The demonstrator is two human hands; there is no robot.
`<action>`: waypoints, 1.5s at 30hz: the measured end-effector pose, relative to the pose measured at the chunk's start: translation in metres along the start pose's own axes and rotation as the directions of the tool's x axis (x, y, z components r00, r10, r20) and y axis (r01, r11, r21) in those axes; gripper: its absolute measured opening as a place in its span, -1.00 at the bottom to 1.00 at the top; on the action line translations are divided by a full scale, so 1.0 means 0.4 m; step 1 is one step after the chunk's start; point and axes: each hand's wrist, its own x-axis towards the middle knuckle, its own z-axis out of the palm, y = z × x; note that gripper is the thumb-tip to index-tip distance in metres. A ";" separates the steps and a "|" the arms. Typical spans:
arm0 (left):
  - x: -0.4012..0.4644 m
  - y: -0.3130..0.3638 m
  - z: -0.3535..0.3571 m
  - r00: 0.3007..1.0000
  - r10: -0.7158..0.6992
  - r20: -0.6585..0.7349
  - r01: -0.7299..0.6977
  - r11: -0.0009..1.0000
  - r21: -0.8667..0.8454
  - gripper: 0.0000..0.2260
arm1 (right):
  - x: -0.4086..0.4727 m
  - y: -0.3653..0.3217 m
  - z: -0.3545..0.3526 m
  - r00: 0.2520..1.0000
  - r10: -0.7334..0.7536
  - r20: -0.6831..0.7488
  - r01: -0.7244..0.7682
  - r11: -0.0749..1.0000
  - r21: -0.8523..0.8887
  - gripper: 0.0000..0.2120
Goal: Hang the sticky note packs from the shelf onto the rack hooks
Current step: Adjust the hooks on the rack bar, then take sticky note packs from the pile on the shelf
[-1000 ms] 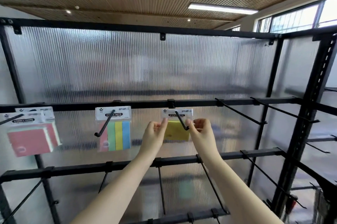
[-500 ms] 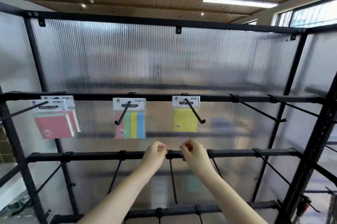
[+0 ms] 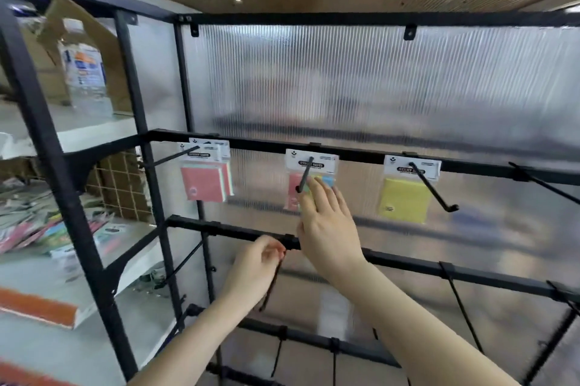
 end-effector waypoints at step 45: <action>-0.315 -0.531 -0.944 0.997 0.011 -0.076 0.026 0.885 0.465 -0.86 | -0.016 -1.078 0.229 0.905 -0.157 0.395 -0.027 0.906 0.423 -0.73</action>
